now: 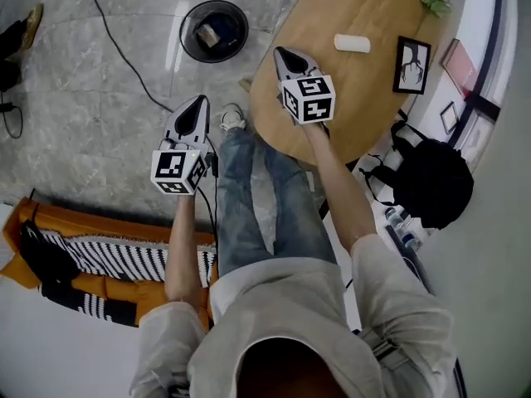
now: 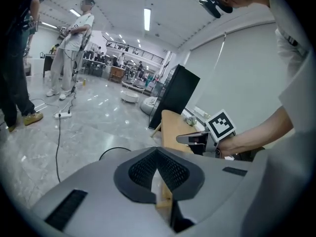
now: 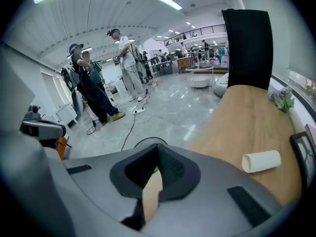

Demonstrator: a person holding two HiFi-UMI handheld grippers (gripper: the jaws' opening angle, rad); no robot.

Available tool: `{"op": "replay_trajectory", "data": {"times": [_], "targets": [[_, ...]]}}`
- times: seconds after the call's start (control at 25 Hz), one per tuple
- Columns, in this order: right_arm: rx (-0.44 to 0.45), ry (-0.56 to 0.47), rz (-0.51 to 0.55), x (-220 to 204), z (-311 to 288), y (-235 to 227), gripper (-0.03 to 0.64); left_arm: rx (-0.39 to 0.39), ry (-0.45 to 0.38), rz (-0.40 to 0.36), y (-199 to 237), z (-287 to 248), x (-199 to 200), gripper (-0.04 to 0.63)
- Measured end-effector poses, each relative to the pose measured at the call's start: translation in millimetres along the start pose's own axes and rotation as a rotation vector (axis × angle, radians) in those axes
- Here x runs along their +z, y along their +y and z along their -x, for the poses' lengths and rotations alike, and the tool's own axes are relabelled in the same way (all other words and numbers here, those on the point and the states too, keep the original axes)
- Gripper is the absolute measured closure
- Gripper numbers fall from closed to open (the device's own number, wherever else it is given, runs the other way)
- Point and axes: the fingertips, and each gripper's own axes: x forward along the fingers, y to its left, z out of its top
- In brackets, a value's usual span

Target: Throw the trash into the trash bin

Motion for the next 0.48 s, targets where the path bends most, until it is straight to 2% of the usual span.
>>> {"op": "replay_trajectory", "data": {"times": [0.32,0.48], "targets": [[-0.159,-0.024,-0.123,-41.0,74.9,-103.1,0.589,-0.149,0.062,-0.098,-86.0,-53.6,1.7,0.578],[-0.211,-0.043,-0.165,-54.4,103.2,-142.5,0.589,-0.197,0.084,-0.136,-122.6,-74.3,1.0,0.578]]}}
